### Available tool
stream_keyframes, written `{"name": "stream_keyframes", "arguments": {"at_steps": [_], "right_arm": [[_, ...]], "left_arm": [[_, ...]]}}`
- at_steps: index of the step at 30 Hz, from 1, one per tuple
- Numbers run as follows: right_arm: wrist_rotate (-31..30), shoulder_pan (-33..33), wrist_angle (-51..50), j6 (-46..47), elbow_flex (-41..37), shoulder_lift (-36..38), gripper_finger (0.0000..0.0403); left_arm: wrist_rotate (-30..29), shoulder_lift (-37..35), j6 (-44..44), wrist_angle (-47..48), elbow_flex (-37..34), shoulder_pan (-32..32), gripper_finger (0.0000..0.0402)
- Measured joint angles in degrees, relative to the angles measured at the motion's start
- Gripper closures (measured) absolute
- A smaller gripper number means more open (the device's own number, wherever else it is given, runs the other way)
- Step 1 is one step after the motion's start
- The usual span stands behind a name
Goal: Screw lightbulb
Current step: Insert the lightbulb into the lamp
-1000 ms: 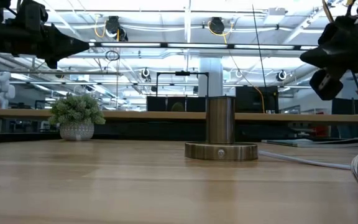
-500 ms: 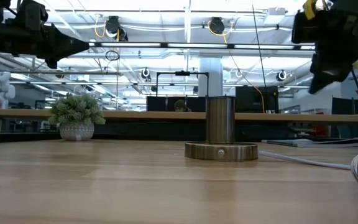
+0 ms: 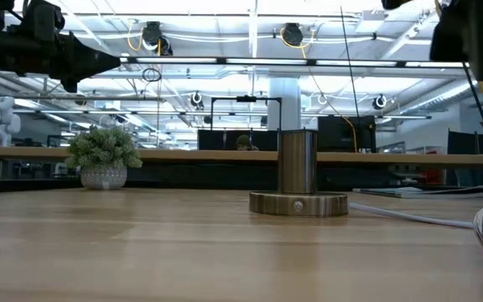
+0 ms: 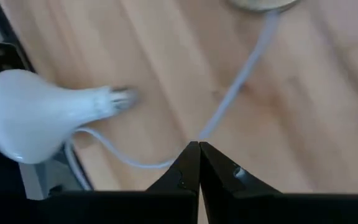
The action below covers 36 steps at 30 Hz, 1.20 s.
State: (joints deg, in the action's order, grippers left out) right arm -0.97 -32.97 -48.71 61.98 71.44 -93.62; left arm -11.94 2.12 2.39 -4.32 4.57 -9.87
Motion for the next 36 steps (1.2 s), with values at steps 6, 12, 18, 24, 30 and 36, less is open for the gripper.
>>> {"name": "stream_keyframes", "arguments": {"at_steps": [6, 12, 18, 24, 30, 36], "right_arm": [[2.8, -4.6, 1.7, 9.1, 8.4, -10.6, 0.0403], [5.8, -8.1, 10.0, 13.8, 13.9, -19.0, 0.0403], [7.4, -10.1, 15.8, 16.9, 17.7, -24.7, 0.0403], [3.4, -8.4, 29.6, 13.9, 18.4, -28.5, 0.0403], [-2.2, -5.4, 29.0, 11.5, 18.4, -29.1, 0.0403], [-2.1, -5.6, 25.9, 10.3, 18.4, -26.4, 0.0403]], "left_arm": [[0.0, 0.0, 0.0, 0.0, 0.0, 0.0, 0.0402], [0.0, 0.0, 0.0, 0.0, 0.0, 0.0, 0.0401], [0.0, 0.0, 0.0, 0.0, 0.0, 0.0, 0.0401], [0.0, 0.0, 0.0, 0.0, 0.0, 0.0, 0.0402], [0.0, 0.0, 0.0, 0.0, 0.0, 0.0, 0.0401], [0.0, 0.0, 0.0, 0.1, 0.0, 0.0, 0.0402]]}}
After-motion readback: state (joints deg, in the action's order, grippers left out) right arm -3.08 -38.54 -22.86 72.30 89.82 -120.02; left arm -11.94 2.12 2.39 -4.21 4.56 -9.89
